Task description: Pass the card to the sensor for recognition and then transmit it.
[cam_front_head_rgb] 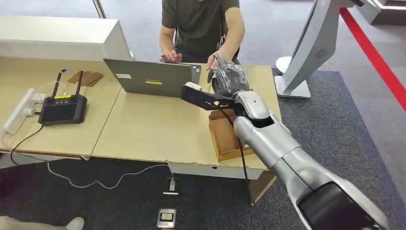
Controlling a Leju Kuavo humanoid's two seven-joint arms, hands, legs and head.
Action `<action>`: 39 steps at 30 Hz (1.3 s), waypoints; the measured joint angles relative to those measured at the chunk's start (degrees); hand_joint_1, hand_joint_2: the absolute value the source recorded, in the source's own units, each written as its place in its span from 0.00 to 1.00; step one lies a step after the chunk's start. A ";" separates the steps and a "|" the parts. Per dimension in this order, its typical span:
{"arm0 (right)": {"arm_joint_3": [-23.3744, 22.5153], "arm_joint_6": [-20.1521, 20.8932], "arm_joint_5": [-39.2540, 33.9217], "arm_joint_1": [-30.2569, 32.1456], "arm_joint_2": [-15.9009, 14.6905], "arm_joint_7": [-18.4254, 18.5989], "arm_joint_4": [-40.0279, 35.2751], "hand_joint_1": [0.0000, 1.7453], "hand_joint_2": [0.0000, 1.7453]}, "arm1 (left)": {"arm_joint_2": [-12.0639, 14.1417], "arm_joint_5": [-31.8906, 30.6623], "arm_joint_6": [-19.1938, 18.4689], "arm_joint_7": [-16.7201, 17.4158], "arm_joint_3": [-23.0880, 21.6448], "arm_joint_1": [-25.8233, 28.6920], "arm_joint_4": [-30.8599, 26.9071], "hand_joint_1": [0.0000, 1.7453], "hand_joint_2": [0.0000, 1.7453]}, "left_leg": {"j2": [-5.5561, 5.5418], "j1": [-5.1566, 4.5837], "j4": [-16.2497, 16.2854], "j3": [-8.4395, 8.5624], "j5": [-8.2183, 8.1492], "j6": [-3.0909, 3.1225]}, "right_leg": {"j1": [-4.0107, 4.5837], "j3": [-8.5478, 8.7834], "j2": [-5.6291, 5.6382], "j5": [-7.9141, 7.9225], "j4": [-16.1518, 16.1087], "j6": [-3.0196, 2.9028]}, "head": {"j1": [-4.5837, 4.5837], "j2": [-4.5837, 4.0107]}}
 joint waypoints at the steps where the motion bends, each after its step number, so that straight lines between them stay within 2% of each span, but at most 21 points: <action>1: 0.24 0.00 0.04 -0.06 0.22 0.04 0.77 1.00 1.00 | 0.00 -0.02 -0.04 0.04 -0.04 -0.04 0.09 0.00 1.00 | 0.00 0.00 0.00 0.00 0.00 0.00 | -0.01 0.00 0.00 0.00 0.00 0.00 | -0.02 0.00; 14: 2.27 0.04 0.31 0.04 1.60 0.44 6.76 1.00 1.00 | -0.20 -0.04 0.77 0.26 -0.42 -0.06 0.13 0.00 1.00 | 0.01 -0.01 0.00 0.01 0.00 0.00 | 0.00 -0.01 0.00 0.00 0.00 0.00 | -0.02 0.00; 15: 2.41 0.04 0.33 0.05 1.64 0.44 7.02 0.78 1.00 | -0.20 -0.07 0.83 0.26 -0.42 -0.06 0.13 0.00 1.00 | 0.01 -0.01 0.00 0.01 0.00 0.00 | 0.00 -0.01 0.00 0.00 -0.01 0.00 | 0.00 0.00; 16: 2.49 0.07 0.37 0.05 1.75 0.44 7.28 0.00 1.00 | -0.20 -0.09 0.98 0.28 -0.42 -0.06 0.13 0.00 1.00 | 0.03 -0.01 0.00 0.01 0.00 0.00 | 0.00 -0.01 0.00 0.00 0.00 0.00 | -0.02 0.00; 25: 3.41 -0.68 0.70 0.33 2.01 1.23 8.75 0.00 1.00 | -0.33 -0.37 1.29 0.39 -0.42 -0.07 0.13 0.00 1.00 | 0.03 -0.01 0.00 0.01 0.00 0.00 | 0.00 -0.01 0.01 0.01 -0.01 0.00 | -0.02 0.00; 31: 3.63 -5.16 1.03 0.39 1.64 3.00 9.03 0.00 1.00 | -0.35 -0.39 1.77 0.06 -0.42 -0.03 0.13 0.00 1.00 | 0.04 -0.01 0.01 0.02 0.00 0.00 | -0.01 -0.03 0.01 0.01 -0.01 0.00 | -0.02 0.00; 34: 2.71 -10.59 -5.42 0.74 0.85 2.56 9.21 0.00 1.00 | -0.46 -0.33 2.45 -0.44 -0.39 0.08 0.13 0.00 1.00 | 0.03 -0.01 0.02 0.04 0.00 0.00 | -0.01 -0.05 0.00 0.01 -0.03 0.01 | -0.02 0.00; 39: -4.06 -20.87 -23.48 2.05 -2.66 -3.51 9.49 0.00 1.00 | -0.63 0.04 3.37 -0.92 -0.33 0.24 0.13 0.00 1.00 | 0.03 -0.01 0.03 0.04 0.00 0.01 | -0.02 0.00 0.00 0.03 -0.08 0.04 | 0.00 0.00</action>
